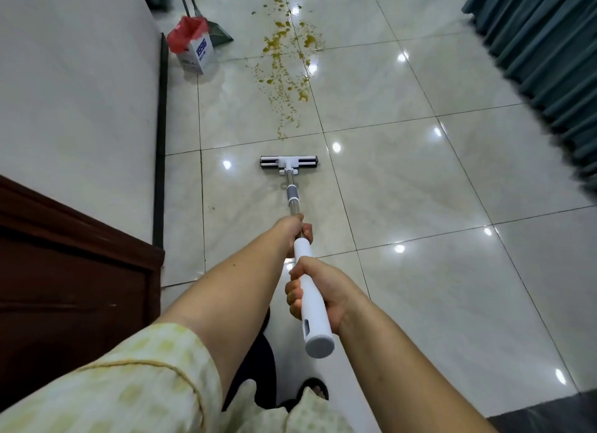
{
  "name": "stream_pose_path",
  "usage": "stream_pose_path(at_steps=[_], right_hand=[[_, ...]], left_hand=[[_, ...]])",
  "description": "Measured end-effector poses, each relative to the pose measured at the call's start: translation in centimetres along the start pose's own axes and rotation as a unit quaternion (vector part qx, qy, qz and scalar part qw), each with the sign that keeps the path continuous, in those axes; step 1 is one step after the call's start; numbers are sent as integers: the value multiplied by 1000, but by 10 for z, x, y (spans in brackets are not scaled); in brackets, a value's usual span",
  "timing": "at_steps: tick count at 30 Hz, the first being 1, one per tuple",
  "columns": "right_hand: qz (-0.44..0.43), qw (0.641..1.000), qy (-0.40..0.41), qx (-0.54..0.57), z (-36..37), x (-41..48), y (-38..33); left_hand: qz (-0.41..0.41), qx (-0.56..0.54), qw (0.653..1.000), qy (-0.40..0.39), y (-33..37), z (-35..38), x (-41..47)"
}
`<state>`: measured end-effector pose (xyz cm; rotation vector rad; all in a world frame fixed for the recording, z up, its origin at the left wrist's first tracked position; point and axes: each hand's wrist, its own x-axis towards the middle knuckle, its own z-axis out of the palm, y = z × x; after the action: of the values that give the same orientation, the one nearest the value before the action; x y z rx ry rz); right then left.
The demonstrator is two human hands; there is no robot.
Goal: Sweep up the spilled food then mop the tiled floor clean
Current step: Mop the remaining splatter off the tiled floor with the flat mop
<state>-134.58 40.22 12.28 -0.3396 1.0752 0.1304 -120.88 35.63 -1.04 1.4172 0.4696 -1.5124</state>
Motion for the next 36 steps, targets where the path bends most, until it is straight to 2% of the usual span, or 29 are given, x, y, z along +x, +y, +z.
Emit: stream_pose_path(at_steps=[10, 19, 26, 36], right_hand=[[8, 999, 37, -15, 96, 90, -125], [1, 999, 50, 15, 165, 159, -257], [10, 999, 53, -1, 182, 199, -381], [13, 999, 41, -25, 205, 244, -564]], left_hand=[[-11, -38, 999, -33, 166, -10, 71], [4, 0, 999, -32, 317, 15, 130], [12, 0, 999, -30, 422, 66, 182], [8, 30, 999, 12, 578, 148, 245]])
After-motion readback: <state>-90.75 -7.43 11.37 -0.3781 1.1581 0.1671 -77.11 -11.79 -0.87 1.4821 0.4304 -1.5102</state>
